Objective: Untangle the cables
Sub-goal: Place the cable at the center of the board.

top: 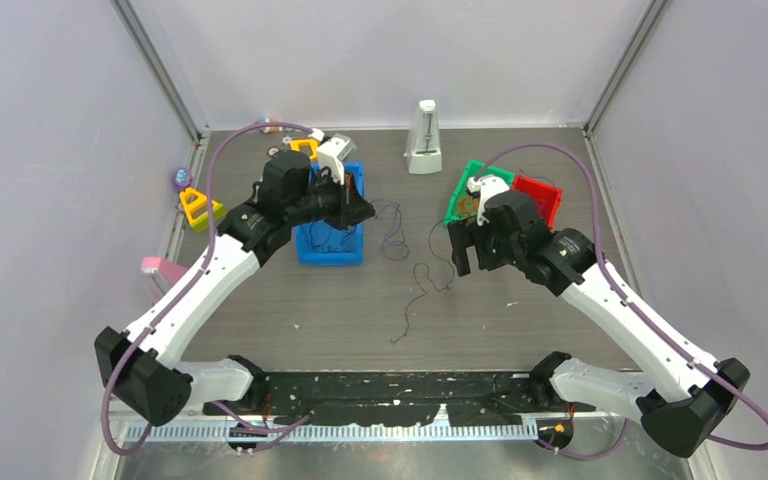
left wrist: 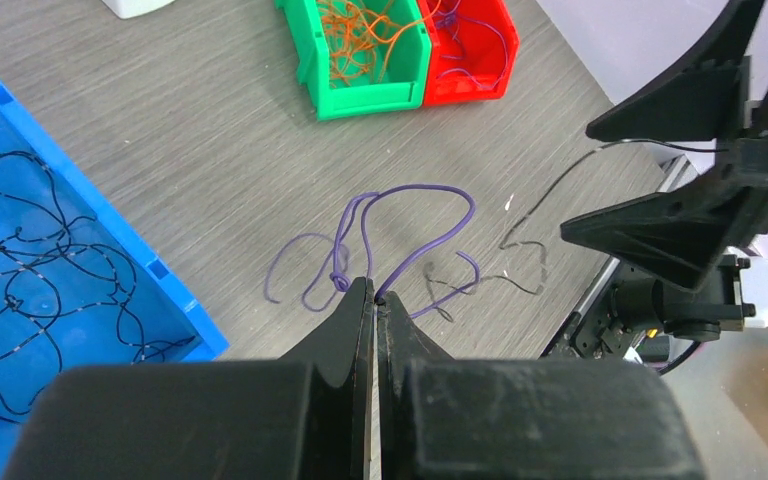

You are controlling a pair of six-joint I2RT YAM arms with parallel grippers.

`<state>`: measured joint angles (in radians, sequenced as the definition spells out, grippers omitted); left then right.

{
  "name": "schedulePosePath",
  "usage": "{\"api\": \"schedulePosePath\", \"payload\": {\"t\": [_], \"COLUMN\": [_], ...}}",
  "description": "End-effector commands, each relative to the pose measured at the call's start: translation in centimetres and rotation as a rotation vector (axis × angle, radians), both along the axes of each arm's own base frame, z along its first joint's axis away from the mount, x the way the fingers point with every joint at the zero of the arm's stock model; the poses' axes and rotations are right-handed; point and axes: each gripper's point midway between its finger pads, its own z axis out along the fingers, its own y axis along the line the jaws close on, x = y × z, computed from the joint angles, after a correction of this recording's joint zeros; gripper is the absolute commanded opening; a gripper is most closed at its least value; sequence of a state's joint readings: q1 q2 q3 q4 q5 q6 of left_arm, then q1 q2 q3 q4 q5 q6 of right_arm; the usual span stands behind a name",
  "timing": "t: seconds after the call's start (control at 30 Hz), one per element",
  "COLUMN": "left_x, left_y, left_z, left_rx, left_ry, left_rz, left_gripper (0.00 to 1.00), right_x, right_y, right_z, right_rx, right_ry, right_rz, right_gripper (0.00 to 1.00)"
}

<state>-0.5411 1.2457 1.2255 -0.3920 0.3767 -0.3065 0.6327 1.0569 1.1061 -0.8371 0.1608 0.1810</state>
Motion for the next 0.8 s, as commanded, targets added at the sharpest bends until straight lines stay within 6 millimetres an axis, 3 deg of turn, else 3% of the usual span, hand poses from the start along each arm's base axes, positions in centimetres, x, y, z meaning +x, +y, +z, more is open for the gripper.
{"api": "schedulePosePath", "payload": {"t": [0.0, 0.27, 0.4, 0.6, 0.73, 0.77], "left_x": [0.8, 1.3, 1.4, 1.2, 1.0, 1.0], "left_y": [-1.1, -1.2, -1.0, -1.0, -1.2, -1.2], "left_z": [1.4, 0.8, 0.6, 0.3, 0.0, 0.0], "left_rx": [-0.035, -0.018, -0.010, -0.013, -0.019, -0.021], "left_ry": [-0.051, -0.052, -0.055, -0.055, -0.043, -0.042], "left_rz": [-0.035, -0.030, -0.026, -0.028, -0.037, -0.037], "left_gripper": [0.00, 0.00, 0.00, 0.00, 0.00, 0.00], "right_x": [0.9, 0.2, -0.6, -1.0, -1.0, -1.2], "right_y": [0.8, 0.3, -1.0, -3.4, -2.5, -1.5], "right_z": [2.1, -2.1, -2.8, -1.6, 1.8, 3.0], "right_rx": [0.019, -0.103, -0.140, -0.179, -0.072, -0.002], "right_ry": [-0.056, 0.139, 0.178, 0.162, 0.072, 0.037], "right_rz": [0.040, 0.027, -0.033, -0.172, -0.133, -0.083], "right_gripper": [0.95, 0.95, 0.95, 0.95, 0.95, 0.95]}}
